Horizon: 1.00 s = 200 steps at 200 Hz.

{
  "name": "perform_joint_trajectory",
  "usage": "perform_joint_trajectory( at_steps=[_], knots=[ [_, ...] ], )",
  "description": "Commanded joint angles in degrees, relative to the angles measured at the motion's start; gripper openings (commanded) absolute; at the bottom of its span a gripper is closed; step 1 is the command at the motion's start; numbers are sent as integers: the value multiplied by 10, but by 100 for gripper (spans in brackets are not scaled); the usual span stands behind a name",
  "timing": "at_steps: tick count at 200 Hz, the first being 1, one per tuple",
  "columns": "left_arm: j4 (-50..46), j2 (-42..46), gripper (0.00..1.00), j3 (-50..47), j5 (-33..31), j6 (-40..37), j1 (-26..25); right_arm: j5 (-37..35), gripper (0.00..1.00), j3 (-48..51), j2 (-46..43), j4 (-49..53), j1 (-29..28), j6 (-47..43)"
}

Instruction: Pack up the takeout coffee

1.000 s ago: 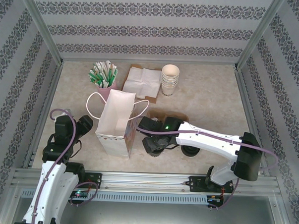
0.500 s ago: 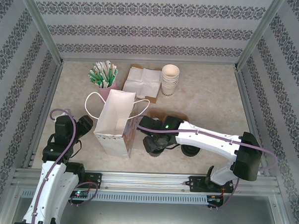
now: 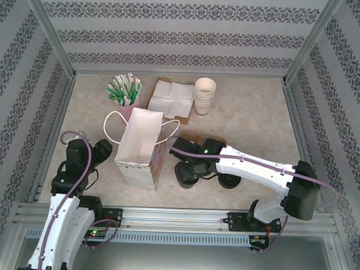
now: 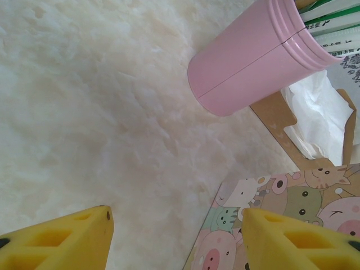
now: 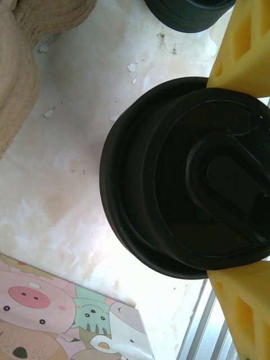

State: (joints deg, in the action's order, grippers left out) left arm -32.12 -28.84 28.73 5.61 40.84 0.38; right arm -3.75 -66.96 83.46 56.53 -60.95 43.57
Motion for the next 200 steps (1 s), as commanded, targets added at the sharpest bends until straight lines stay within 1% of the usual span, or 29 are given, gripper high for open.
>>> perform_joint_trajectory(
  at_steps=[1,48,96,111,156,200],
  knots=[
    [13,0,62,9,5,2,1,-13,64,58,17,120,18,12],
    [15,-4,62,10,11,4,1,-6,65,58,-14,119,27,-30],
    [13,-3,62,11,12,5,1,-10,68,50,-28,123,30,-89],
    [13,-3,62,11,12,6,1,-11,72,53,-30,120,35,-92],
    [14,-4,62,11,13,7,1,-9,73,34,-43,105,38,-82],
    [13,-3,62,13,11,5,1,-17,77,21,-52,101,37,-80]
  ],
)
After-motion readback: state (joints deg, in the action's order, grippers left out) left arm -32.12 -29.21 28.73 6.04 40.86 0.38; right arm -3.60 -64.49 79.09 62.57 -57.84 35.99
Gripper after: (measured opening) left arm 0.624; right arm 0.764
